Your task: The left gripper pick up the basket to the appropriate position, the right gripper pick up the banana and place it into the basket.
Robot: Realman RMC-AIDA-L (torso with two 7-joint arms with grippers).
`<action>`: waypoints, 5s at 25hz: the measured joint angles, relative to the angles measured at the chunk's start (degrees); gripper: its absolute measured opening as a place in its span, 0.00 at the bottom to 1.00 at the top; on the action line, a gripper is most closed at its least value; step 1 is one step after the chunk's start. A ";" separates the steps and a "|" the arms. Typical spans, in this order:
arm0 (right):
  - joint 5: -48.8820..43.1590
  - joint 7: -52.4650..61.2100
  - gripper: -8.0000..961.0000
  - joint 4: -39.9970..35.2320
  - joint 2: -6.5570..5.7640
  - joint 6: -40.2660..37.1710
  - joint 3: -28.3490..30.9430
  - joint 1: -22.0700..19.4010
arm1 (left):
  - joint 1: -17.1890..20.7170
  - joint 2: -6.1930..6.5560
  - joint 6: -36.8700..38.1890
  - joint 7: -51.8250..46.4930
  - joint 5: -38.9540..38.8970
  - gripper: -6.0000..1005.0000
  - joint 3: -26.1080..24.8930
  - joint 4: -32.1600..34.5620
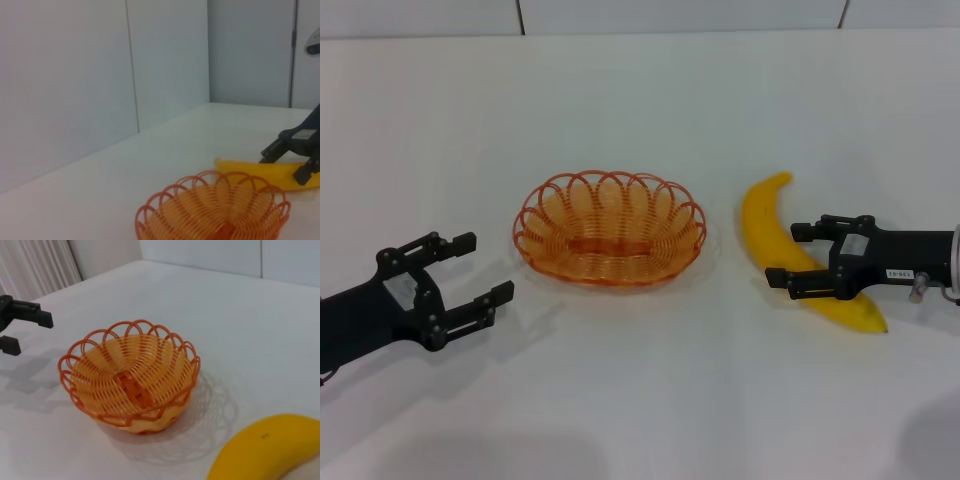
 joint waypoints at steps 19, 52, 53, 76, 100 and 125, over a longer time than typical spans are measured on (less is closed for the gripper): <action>0.15 3.15 0.74 0.00 -0.16 -0.54 -0.59 0.64 | 0.16 0.00 0.74 0.11 -0.16 0.75 0.02 -0.06; 20.27 -24.26 0.54 13.11 2.33 -3.59 -5.35 10.54 | -2.58 0.10 2.43 0.31 -0.17 0.75 0.03 -3.74; 20.49 -25.68 0.54 14.45 2.38 -1.65 -5.37 11.28 | -2.83 0.19 2.52 -0.60 -0.17 0.75 -0.10 -4.12; 20.20 -35.47 0.58 21.43 2.72 4.33 -5.63 14.39 | -7.61 0.81 5.08 -20.99 16.59 0.75 -10.38 -5.00; 20.10 -24.46 0.89 10.48 1.63 -10.58 -6.59 8.07 | -6.89 0.79 5.11 -20.62 16.87 0.75 -12.47 -4.93; 13.82 -13.23 0.93 -0.87 -1.47 -8.51 -8.04 -5.73 | -5.78 0.08 4.20 4.34 15.92 0.75 -20.50 -11.44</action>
